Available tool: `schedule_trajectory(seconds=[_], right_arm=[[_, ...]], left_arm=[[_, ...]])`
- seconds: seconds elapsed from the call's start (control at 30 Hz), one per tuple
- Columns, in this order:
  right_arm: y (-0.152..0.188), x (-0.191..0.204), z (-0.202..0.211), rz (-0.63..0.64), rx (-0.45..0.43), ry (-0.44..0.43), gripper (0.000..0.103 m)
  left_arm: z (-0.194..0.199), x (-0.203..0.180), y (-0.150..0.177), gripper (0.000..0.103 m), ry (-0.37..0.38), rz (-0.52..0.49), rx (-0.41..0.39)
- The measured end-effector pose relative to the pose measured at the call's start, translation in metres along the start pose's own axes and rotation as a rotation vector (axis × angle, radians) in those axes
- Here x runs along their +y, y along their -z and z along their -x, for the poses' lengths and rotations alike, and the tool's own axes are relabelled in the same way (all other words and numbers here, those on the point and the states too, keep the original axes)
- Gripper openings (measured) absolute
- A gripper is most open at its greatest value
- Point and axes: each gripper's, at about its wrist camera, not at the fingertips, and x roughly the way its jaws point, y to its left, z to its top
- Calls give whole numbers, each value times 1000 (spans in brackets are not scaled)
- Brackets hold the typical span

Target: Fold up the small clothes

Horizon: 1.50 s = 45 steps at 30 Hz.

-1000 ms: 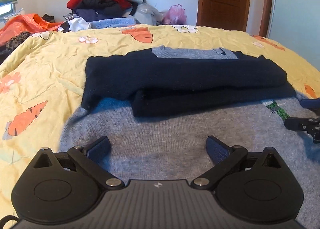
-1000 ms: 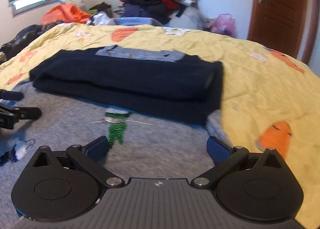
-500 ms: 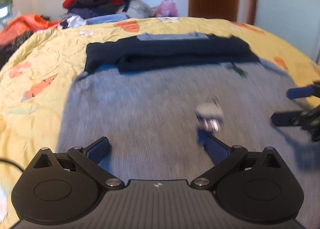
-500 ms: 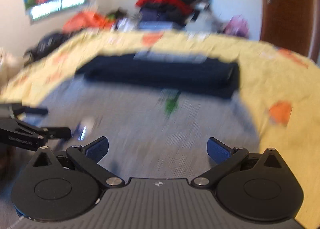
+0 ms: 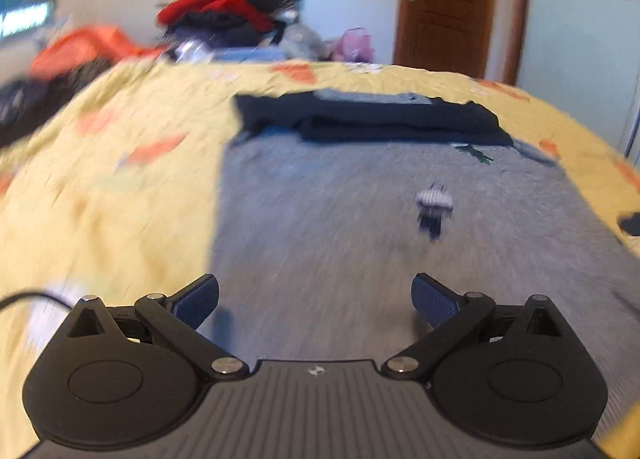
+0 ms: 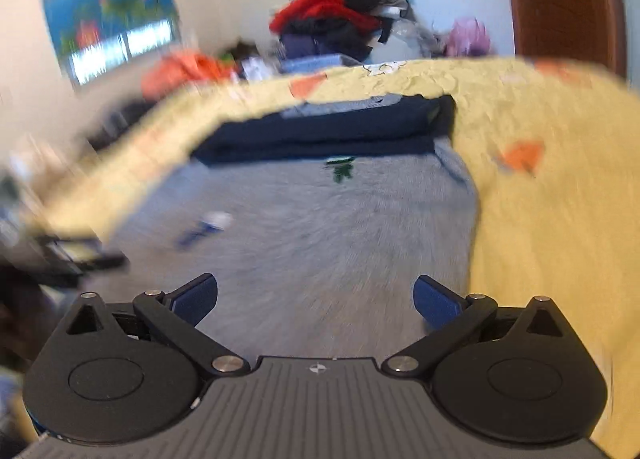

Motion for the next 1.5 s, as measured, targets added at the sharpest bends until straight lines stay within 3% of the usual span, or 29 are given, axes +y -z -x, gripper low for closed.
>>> schedule_trajectory(seconds=[0.1,0.13,0.27,0.33,0.53,0.67,0.73,0.77,0.8,0.83,0.87,0.9,0.97,1.07,1.2,1.3,1.4,1.5], right_arm=[[20,-30,37,-206,38,10,101],[28,-41,46,-285,51,-14,101],[57,-70,61,-547,86,-243,99],[60,-65,58,-541,139,-292,99],[55,-39,41,-463,245,-314,99],[55,-31,40,-435,250,-314,85],[57,-34,41,-451,242,-295,65],[58,-38,40,-465,239,-279,58],[60,-42,39,-476,240,-261,42],[64,-45,39,-481,238,-245,28],[67,-49,38,-488,237,-232,21],[70,-51,38,-492,235,-218,9],[74,-53,37,-504,226,-225,7],[71,-50,38,-465,230,-209,7],[50,-47,51,-370,222,-172,8],[39,-51,60,-324,240,-134,8],[49,-56,52,-330,304,-115,7],[54,-57,54,-353,281,-132,9]], left_arm=[[21,38,24,103,62,203,73],[31,48,31,103,109,263,53],[44,79,44,103,352,474,83],[41,89,47,103,456,551,123],[35,97,54,103,598,659,199],[36,89,52,103,583,629,222],[37,90,51,99,576,623,231],[37,90,53,92,568,621,235],[36,91,53,89,559,616,244],[37,91,54,78,550,610,248],[36,92,55,63,541,607,254],[34,92,56,55,530,602,273],[33,94,59,33,500,599,284],[30,98,59,8,450,594,317],[41,106,53,5,428,548,315],[49,112,49,5,369,472,324],[47,115,53,5,380,471,329],[48,112,53,5,385,468,319]])
